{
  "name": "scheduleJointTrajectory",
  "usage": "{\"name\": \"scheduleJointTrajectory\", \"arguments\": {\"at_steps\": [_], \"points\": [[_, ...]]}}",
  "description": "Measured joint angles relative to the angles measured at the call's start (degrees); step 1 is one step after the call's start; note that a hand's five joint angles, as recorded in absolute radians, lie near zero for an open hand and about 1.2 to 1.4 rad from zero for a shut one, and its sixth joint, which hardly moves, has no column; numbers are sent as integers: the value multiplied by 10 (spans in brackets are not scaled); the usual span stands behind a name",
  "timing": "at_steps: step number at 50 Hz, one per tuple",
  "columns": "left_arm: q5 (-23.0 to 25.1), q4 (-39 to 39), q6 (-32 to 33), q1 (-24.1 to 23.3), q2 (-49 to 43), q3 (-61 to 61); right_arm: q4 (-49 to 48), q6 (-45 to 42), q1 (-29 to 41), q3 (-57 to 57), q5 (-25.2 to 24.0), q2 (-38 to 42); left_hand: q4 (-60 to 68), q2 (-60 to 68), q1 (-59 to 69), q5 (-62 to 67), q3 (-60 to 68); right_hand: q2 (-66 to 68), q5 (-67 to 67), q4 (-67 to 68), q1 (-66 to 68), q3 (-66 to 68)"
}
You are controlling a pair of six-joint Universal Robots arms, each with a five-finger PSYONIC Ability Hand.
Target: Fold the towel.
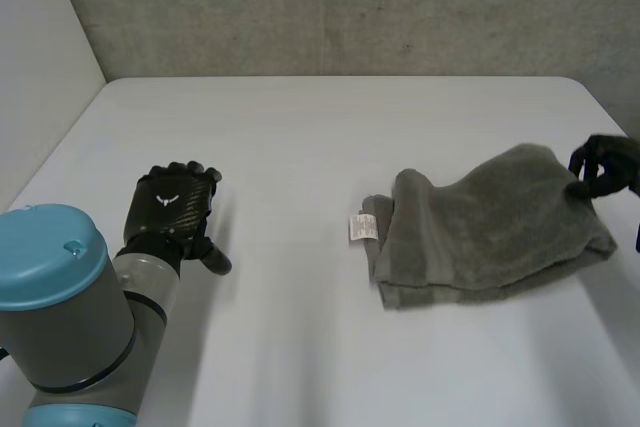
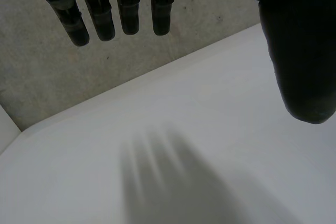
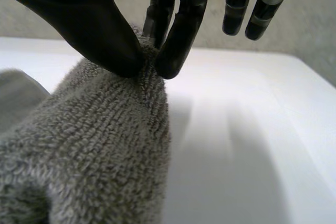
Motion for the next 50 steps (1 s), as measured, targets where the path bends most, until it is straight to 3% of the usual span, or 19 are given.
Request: {"name": "scheduleJointTrajectory", "arguments": {"at_steps": [6, 12, 23, 31, 42, 46, 50], "points": [[-1, 0, 0, 0, 0, 0, 21, 17, 52, -22, -21, -42, 0, 0, 0, 0, 0, 0, 1, 0, 2, 0], [-3, -1, 0, 0, 0, 0, 26, 41, 150, -39, -17, -43, 0, 0, 0, 0, 0, 0, 3, 0, 3, 0], [-4, -1, 0, 0, 0, 0, 11, 49, 314, -64, 52, 50, 0, -1, 0, 0, 0, 4, 3, 0, 5, 0], [-4, 0, 0, -1, -1, -2, -16, 48, 357, -75, 86, 113, 0, -1, 0, 0, 0, -6, -1, 0, 3, 0], [0, 0, 0, -2, -1, -1, -11, 60, 359, -78, 109, 97, 0, -1, 0, 0, 0, -472, -572, 0, -524, 0], [2, 0, 1, -1, -1, 10, -1, 78, 341, -67, 106, 49, 0, -1, 0, 0, 0, -637, -626, 0, -663, 0], [11, -1, 1, -3, -1, 36, 5, 99, 307, -51, 94, -5, 0, -1, 0, 0, 0, -715, -626, 0, -673, 0]]}}
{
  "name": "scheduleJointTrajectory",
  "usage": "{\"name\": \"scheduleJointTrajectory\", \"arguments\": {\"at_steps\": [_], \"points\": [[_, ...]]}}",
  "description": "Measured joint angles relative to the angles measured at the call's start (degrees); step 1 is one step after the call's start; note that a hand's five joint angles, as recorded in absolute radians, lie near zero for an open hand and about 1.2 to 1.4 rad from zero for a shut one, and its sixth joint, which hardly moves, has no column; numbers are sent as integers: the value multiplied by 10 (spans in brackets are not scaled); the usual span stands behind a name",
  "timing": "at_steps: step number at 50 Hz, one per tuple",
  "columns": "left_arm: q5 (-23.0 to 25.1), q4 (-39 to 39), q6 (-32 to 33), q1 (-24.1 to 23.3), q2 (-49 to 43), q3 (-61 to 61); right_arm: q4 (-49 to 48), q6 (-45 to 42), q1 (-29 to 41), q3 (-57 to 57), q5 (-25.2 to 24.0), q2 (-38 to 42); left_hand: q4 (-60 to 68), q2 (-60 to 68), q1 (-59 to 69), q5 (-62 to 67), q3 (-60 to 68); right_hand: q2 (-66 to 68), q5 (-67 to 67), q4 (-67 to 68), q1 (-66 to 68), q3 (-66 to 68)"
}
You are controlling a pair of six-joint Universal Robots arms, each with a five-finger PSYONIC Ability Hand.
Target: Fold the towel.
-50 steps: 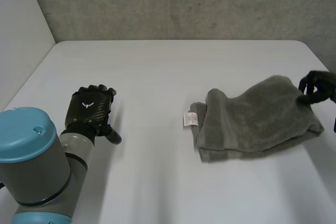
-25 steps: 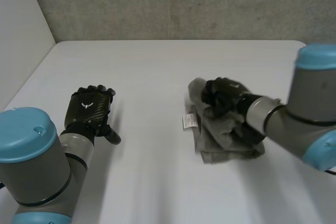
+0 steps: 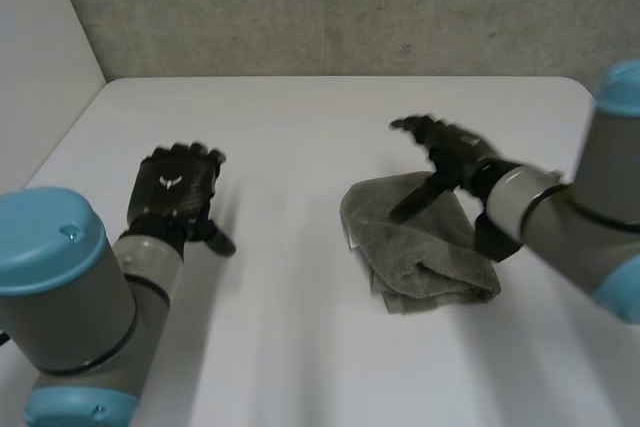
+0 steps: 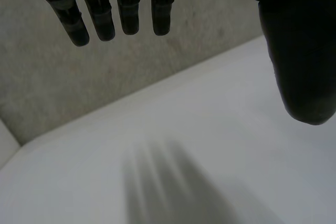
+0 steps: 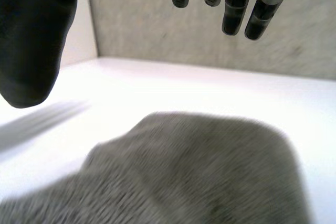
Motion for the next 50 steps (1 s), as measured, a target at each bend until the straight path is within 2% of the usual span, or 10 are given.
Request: {"name": "scheduleJointTrajectory", "arguments": {"at_steps": [8, 11, 16, 21, 26, 34, 50], "points": [[62, -3, -26, -24, -9, 79, 1, 12, -79, 27, -56, -56, 0, 0, 0, 1, 0, 0, 0, 0, 0, 0], [90, -15, -61, -47, -30, 128, -1, -1, -116, 34, -105, -58, 0, 0, 0, 1, 0, 0, 0, 0, 0, 0], [109, -41, -124, -79, -83, 197, -1, -48, -161, 39, -176, -35, 0, 0, 0, 1, 0, 0, 0, 0, 0, 0], [112, -54, -185, -103, -150, 246, 2, -130, -184, 39, -214, 0, 0, 1, 0, 7, 0, 0, 0, 0, 0, 0], [110, -56, -218, -119, -210, 278, 6, -210, -193, 35, -221, 39, 0, 9, 1, 25, 0, 0, 0, 0, 0, 0], [109, -56, -227, -141, -276, 313, 26, -279, -189, 11, -223, 99, 0, 18, 2, 32, 0, 0, 0, 0, 0, 0], [116, -56, -214, -143, -311, 302, 38, -362, -180, -17, -222, 161, 0, 18, 2, 32, 0, 0, 0, 0, 0, 0]]}}
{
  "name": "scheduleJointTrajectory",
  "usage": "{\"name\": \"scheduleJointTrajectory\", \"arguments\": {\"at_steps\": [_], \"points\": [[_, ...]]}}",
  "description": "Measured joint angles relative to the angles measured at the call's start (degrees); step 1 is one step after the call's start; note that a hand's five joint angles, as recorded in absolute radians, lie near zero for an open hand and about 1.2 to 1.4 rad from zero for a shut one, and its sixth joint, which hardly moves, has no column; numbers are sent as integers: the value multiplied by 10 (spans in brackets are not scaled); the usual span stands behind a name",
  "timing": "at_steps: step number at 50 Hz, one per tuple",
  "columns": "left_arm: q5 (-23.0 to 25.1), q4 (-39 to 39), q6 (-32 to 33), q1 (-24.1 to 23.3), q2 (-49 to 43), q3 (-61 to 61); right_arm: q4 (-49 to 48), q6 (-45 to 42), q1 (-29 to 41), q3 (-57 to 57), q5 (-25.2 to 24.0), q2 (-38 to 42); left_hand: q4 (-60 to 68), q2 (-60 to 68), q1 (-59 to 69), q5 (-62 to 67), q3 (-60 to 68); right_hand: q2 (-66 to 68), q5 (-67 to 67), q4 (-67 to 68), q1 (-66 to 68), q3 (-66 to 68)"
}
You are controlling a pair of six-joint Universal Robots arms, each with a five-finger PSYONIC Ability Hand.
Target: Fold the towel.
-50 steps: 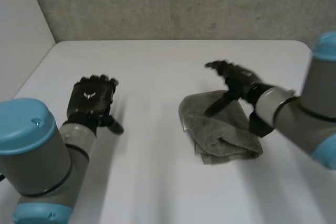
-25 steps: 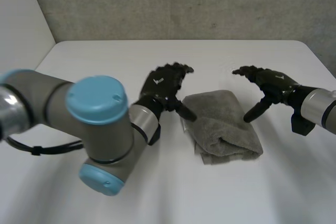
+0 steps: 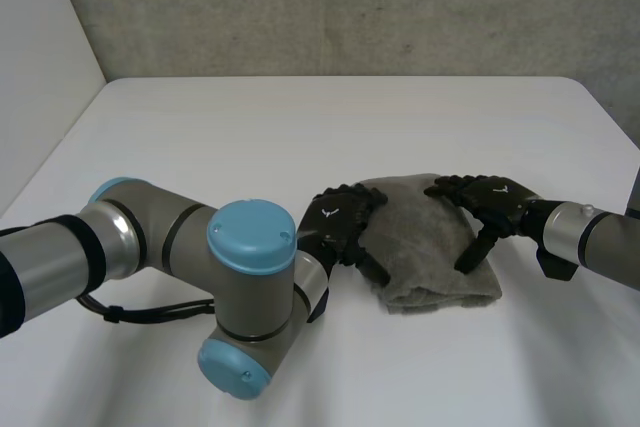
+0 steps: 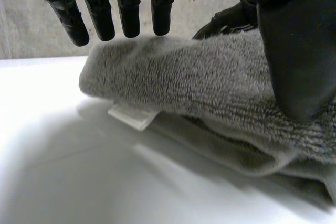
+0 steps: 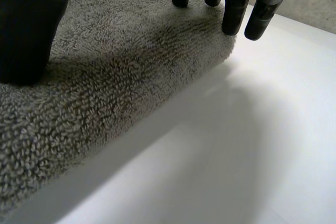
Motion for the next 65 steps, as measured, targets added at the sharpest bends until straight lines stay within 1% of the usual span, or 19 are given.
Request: {"name": "scheduleJointTrajectory", "arguments": {"at_steps": [6, 14, 22, 29, 33, 38, 42, 45, 47, 49, 54, 55, 56, 59, 65], "points": [[1, 1, 7, 1, -4, -6, -1, -8, -1, -6, 0, 13, 0, 0, 0, 0, 0, 0, 0, 0, 0, 0], [1, 3, 60, 0, -15, -5, -1, -12, -2, -19, 1, 26, 0, 0, 0, -1, 0, 0, 0, 0, 0, 0], [1, 3, 77, 2, -14, 2, 2, -9, -3, -23, 1, 23, 0, -1, -1, -6, 0, 0, -2, 0, 0, 0], [-2, 2, 74, 7, 29, 2, 30, 4, 0, -23, 8, -15, 0, -2, -1, -19, 0, 0, -2, 0, 0, 0], [-5, 0, 73, 17, 77, -4, 47, 43, 0, -23, 25, -69, 0, -9, -1, -27, 0, 0, -2, 0, 0, 0], [-12, -10, 73, 39, 149, -21, 48, 127, 0, -22, 69, -142, 0, -11, -1, -28, 0, 0, -2, 0, 0, 0], [-31, -34, 75, 61, 205, -34, 40, 184, 1, -16, 129, -199, 0, -11, -1, -28, 0, 0, -2, 0, 0, 0], [-51, -62, 79, 77, 236, -38, 33, 204, 3, -12, 175, -228, 0, -11, -2, -28, 0, 0, -2, 0, 0, 0], [-75, -95, 90, 94, 264, -40, 25, 214, 8, -8, 219, -253, 0, -12, -2, -29, 0, 0, -2, 0, 0, 0], [-91, -121, 103, 108, 282, -39, 17, 215, 15, -6, 249, -270, 0, -15, -2, -30, 0, 0, -2, 0, 0, 0], [-119, -187, 154, 139, 321, -35, 3, 210, 40, -3, 302, -306, 0, -17, -2, -30, 0, 0, -2, 0, 0, 0], [-119, -187, 154, 139, 321, -35, 3, 210, 40, -3, 302, -306, 0, -17, -2, -30, 0, 0, -2, 0, 0, 0], [-123, -206, 169, 145, 330, -34, 0, 208, 48, -3, 310, -313, 0, -17, -2, -30, 0, 0, -2, 0, 0, 0], [-126, -231, 187, 154, 339, -31, -1, 205, 57, -2, 317, -324, 0, -17, -2, -30, 0, 0, -2, 0, 0, 0], [-123, -258, 191, 174, 342, -24, -1, 203, 62, 2, 315, -337, 0, -18, -2, -30, 0, 0, -2, 0, 0, 0]]}}
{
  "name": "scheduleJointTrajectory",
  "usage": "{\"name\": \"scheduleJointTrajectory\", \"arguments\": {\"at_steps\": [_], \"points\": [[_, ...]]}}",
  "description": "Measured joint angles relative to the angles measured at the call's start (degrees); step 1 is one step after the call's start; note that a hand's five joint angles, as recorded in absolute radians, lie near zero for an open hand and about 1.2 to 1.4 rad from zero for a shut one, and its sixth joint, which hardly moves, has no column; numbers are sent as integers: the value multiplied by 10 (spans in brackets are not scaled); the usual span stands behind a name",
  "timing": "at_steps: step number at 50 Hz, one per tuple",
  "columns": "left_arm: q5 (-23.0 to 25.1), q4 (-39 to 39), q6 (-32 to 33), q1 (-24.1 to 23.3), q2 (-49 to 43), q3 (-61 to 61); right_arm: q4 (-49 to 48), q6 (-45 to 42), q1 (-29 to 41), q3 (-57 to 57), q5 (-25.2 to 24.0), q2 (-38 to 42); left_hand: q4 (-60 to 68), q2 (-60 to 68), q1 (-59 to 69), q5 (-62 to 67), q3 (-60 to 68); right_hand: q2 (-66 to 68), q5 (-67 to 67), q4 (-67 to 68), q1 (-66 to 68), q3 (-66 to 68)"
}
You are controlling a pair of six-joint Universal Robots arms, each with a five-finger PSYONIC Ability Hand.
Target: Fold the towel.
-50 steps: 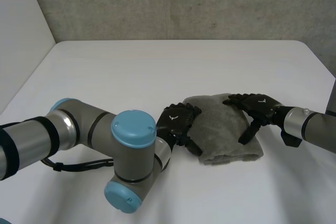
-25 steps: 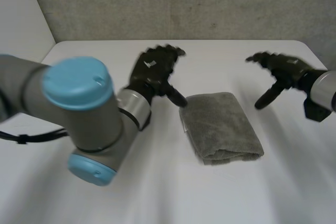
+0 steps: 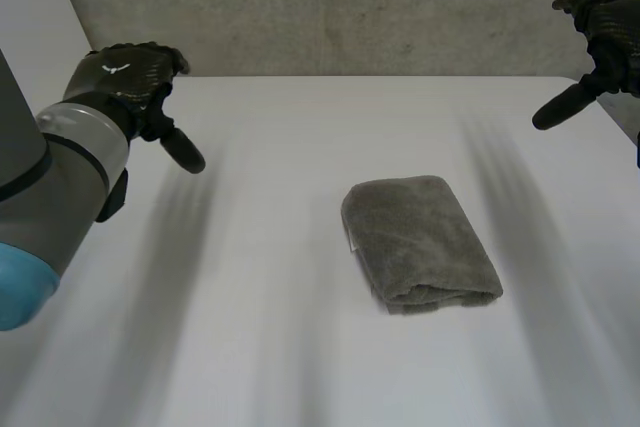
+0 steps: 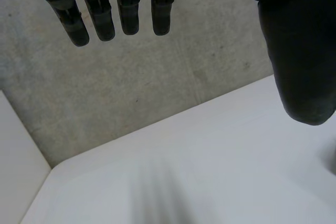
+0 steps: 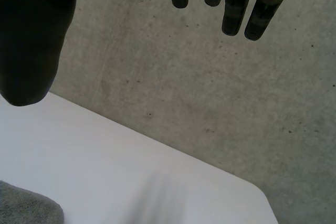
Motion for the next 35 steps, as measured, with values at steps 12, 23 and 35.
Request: {"name": "scheduleJointTrajectory", "arguments": {"at_steps": [12, 23, 35], "points": [[11, -7, -32, 16, 0, 5, 0, -8, -2, 1, -6, -3, 0, -1, 0, 0, 0, 0, 0, 0, 0, 0], [29, -1, -51, 10, 26, -13, 4, -9, 0, 2, -29, -3, 0, -1, 0, 0, 0, 0, 0, 0, 0, 0], [34, 47, -51, 9, 54, -37, 103, -89, 28, 15, -168, 70, 0, -1, 0, 0, 0, 0, 0, 0, 0, 0]]}}
